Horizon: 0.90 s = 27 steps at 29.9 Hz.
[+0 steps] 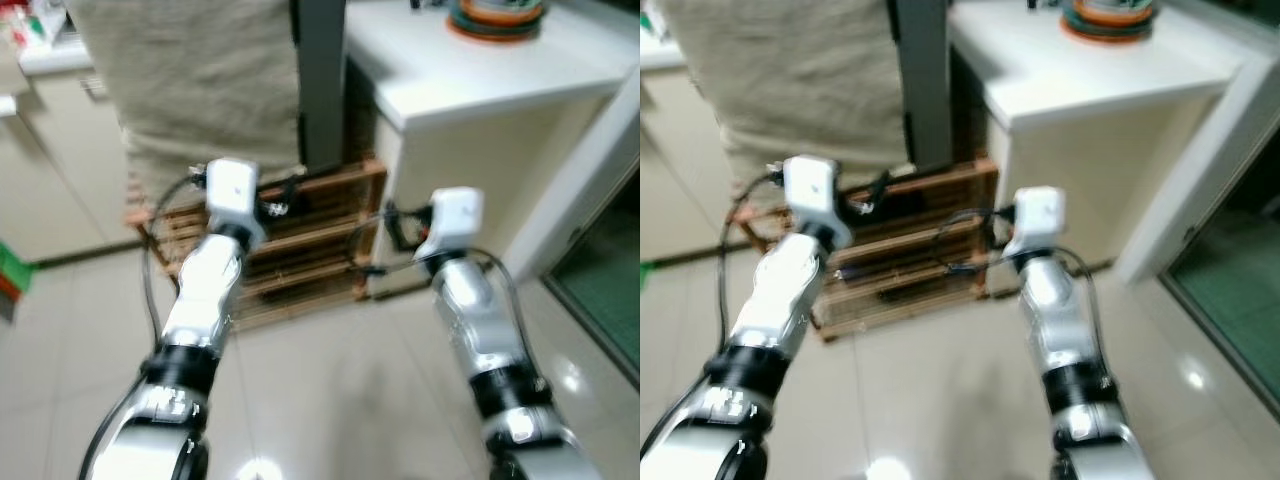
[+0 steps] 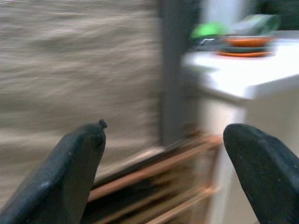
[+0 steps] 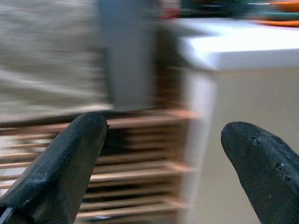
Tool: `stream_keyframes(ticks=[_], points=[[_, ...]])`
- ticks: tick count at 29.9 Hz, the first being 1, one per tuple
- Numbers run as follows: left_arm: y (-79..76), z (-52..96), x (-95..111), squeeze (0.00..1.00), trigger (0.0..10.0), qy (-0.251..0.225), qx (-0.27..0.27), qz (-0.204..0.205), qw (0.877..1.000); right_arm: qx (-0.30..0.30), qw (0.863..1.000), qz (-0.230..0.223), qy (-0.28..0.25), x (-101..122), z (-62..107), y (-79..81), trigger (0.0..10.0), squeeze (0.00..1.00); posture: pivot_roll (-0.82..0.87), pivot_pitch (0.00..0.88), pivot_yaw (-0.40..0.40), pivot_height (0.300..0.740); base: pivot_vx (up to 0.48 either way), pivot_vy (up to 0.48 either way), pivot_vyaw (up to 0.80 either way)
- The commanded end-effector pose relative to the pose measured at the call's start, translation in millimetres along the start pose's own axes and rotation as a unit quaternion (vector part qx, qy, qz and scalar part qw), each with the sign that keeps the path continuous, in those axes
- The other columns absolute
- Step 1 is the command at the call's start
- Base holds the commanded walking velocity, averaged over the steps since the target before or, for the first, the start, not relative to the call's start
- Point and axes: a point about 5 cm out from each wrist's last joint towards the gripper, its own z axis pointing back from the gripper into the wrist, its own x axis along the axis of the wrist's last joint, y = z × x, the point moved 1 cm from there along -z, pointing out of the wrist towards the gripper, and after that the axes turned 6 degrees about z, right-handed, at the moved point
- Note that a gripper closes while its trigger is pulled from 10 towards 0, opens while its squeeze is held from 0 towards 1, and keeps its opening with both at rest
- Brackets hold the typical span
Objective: Restocking fridge
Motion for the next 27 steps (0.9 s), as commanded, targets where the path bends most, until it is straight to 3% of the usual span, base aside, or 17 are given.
stream_keyframes(ticks=[1, 8, 27], points=[[-15.1, -5.3, 5.9, 0.0, 10.0, -0.011, -0.021, 0.004, 1.0, -0.014, 1.0, 0.012, -0.006, 2.7, 0.9, -12.8, 10.0, 0.0, -0.08, 0.0, 0.044, 0.74, 0.431, 0.0, 0.51], [-17.3, -6.0, 5.6, 0.0, 10.0, -0.008, -0.023, 0.006, 1.0, 0.011, 1.0, 0.009, -0.021, 7.7, -0.9, -0.9, 10.0, 0.0, -0.08, 0.0, 0.041, 0.74, 0.443, 0.0, 0.07], [-15.8, -6.4, 9.2, 0.0, 10.0, -0.02, -0.021, 0.014, 0.999, 0.009, 0.999, 0.007, -0.03, 10.7, -2.1, -1.4, 10.0, 0.0, -0.07, 0.0, 0.042, 0.74, 0.418, 0.0, 0.0]])
